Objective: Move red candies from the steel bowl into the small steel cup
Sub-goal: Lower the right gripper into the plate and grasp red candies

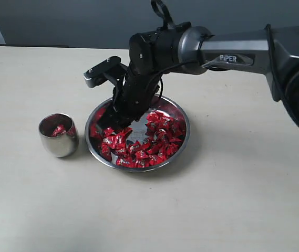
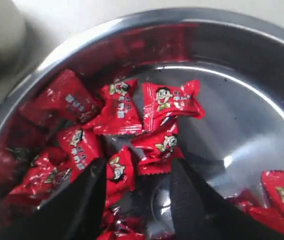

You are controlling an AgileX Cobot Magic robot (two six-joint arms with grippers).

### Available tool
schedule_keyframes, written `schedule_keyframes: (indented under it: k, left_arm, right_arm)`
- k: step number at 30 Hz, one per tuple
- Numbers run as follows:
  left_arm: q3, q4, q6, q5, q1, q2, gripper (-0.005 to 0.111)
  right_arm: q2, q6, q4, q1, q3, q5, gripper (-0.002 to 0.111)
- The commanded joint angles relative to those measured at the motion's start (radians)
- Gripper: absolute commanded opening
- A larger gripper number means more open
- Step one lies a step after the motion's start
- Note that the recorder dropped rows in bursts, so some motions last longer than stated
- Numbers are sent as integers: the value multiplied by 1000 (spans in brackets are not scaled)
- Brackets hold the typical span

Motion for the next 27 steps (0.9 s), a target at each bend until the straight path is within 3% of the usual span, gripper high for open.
schedule_keyframes:
  k: [1, 7, 13, 27]
  left_arm:
    - [2, 1, -2, 0, -2, -5, 0]
    - [2, 1, -2, 0, -2, -5, 0]
    - [2, 1, -2, 0, -2, -5, 0]
    - [2, 1, -2, 0, -2, -5, 0]
  right_arm:
    - [45, 0, -23, -5, 1, -5, 41]
    - [61, 4, -26, -5, 1, -34, 38]
    - [61, 5, -22, -5, 1, -40, -1]
    - [-37, 33, -22, -5, 1, -33, 0]
